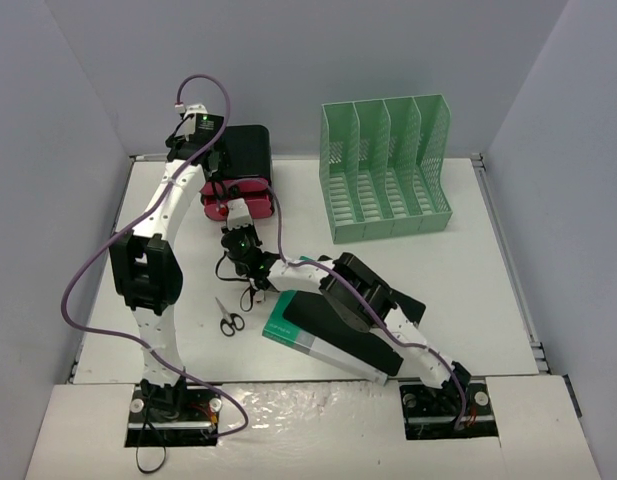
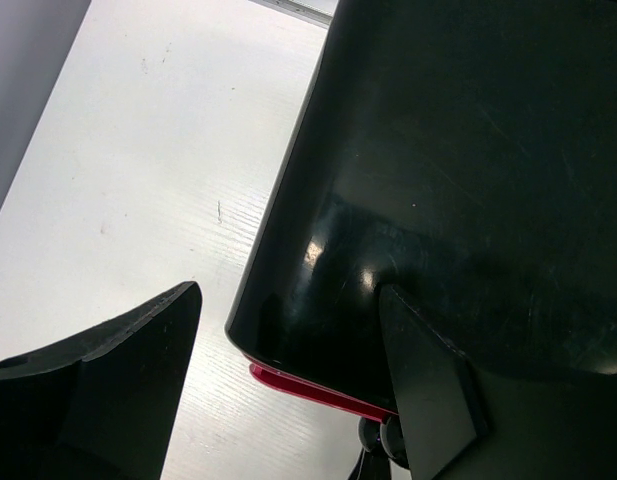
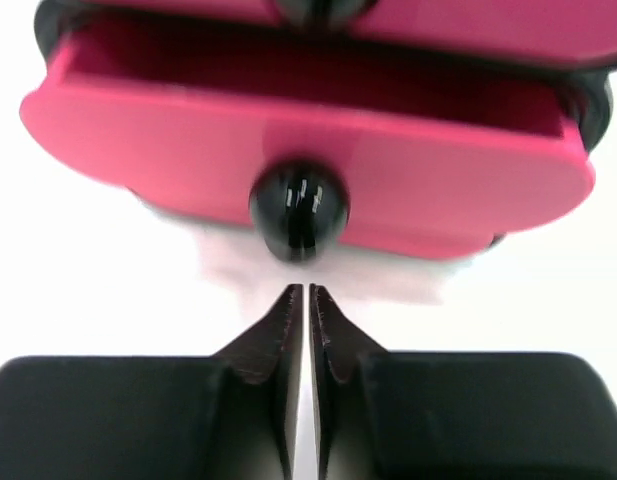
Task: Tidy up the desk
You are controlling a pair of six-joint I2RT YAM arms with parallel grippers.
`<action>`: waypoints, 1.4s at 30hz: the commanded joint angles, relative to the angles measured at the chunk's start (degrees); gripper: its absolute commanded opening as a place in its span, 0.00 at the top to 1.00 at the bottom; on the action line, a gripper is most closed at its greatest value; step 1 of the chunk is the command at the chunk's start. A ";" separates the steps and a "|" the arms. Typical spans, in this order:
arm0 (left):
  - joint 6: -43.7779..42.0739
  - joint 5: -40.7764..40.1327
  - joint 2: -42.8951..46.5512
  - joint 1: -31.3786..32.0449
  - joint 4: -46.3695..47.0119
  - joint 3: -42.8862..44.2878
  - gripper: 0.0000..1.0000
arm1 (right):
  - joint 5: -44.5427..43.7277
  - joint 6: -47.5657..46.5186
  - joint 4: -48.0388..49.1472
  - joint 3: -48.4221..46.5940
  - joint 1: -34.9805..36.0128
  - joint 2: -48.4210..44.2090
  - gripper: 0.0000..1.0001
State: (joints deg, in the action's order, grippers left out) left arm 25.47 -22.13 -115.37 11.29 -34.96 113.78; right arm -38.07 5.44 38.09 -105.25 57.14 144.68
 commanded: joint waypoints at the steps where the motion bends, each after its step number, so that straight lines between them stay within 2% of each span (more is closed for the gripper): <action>1: -2.09 -0.37 1.20 0.10 -4.37 0.79 0.31 | -1.89 1.76 -0.01 1.75 1.38 -7.03 1.00; 17: -1.83 -0.55 1.73 -0.48 -3.71 -0.53 0.32 | -3.09 1.68 -1.86 5.61 4.78 -11.69 0.99; 20: -1.74 -0.46 1.82 -0.57 -3.62 -0.92 0.32 | -4.28 2.20 -3.97 5.93 5.08 -14.14 0.86; 22: -1.68 -0.39 1.82 -0.70 -3.62 -1.13 0.32 | -5.37 2.74 -4.52 8.02 5.15 -16.59 0.69; 24: -1.47 -0.28 1.91 -0.84 -3.61 -1.46 0.32 | -6.38 3.01 -5.46 10.06 5.16 -18.14 0.60; 31: -0.60 0.25 1.73 -1.27 -3.43 -1.81 0.32 | -7.99 2.09 -8.11 13.93 4.46 -23.48 0.52; 35: -0.40 0.39 1.58 -1.42 -3.04 -2.27 0.32 | -8.22 1.68 -8.85 14.14 3.77 -23.54 0.46; 42: 0.28 0.86 1.99 -1.80 -2.48 -3.48 0.32 | -4.44 7.38 -15.03 9.07 -1.98 -22.86 0.38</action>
State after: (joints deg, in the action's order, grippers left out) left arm 26.16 -22.19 -115.02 10.28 -33.04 112.34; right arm -43.07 8.91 25.72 -91.19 59.50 125.49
